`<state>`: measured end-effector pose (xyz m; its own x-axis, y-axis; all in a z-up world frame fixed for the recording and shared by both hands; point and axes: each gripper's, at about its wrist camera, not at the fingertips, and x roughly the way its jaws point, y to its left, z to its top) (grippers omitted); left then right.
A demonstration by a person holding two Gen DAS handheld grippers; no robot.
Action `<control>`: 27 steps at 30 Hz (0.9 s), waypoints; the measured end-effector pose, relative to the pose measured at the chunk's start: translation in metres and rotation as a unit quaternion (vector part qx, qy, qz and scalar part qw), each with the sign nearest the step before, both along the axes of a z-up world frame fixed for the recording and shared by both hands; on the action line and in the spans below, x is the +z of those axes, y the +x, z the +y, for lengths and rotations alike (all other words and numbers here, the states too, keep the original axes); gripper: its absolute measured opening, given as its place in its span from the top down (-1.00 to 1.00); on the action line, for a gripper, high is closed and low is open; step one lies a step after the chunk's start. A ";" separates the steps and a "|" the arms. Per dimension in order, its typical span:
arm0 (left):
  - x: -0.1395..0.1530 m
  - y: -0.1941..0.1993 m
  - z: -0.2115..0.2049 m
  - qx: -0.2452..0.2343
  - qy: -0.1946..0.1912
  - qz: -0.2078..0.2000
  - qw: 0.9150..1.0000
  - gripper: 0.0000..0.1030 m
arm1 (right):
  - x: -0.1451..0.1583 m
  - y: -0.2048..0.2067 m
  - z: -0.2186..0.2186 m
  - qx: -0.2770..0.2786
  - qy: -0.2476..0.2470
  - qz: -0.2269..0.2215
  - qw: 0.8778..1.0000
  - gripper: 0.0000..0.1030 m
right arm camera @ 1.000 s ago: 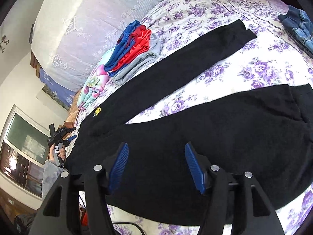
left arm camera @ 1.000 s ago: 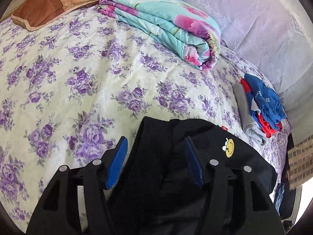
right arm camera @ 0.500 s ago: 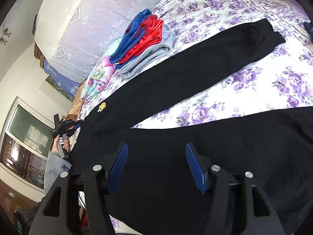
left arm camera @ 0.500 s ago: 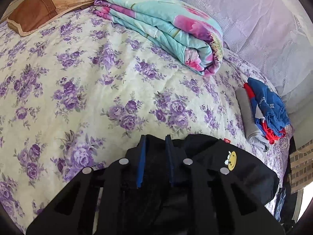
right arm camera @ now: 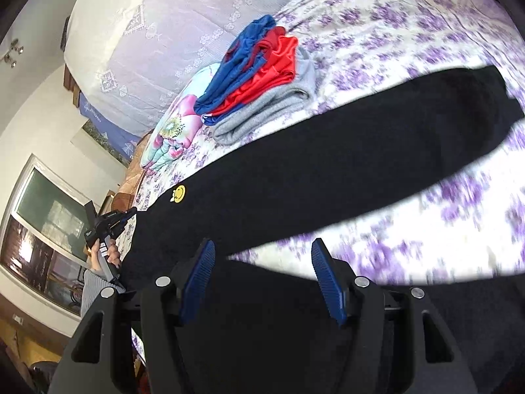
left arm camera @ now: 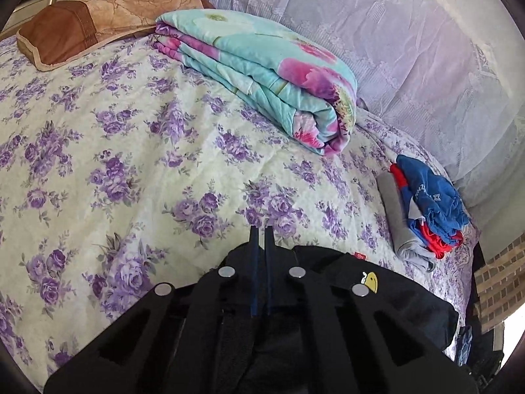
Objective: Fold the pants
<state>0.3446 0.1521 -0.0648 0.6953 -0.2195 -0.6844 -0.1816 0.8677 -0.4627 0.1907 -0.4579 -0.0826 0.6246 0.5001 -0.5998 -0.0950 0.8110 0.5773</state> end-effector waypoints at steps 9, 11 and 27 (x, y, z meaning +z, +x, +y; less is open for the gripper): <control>-0.006 -0.010 0.002 -0.005 0.003 0.009 1.000 -0.03 | 0.014 0.105 0.020 0.040 -0.047 -0.009 0.998 -0.20; -0.013 -0.006 0.004 -0.009 -0.009 0.020 1.000 -0.03 | 0.012 0.130 0.028 0.067 -0.073 -0.008 0.995 -0.20; -0.043 0.012 -0.005 -0.037 -0.011 0.040 0.998 -0.16 | -0.025 0.228 0.069 0.280 -0.259 -0.042 0.923 -0.32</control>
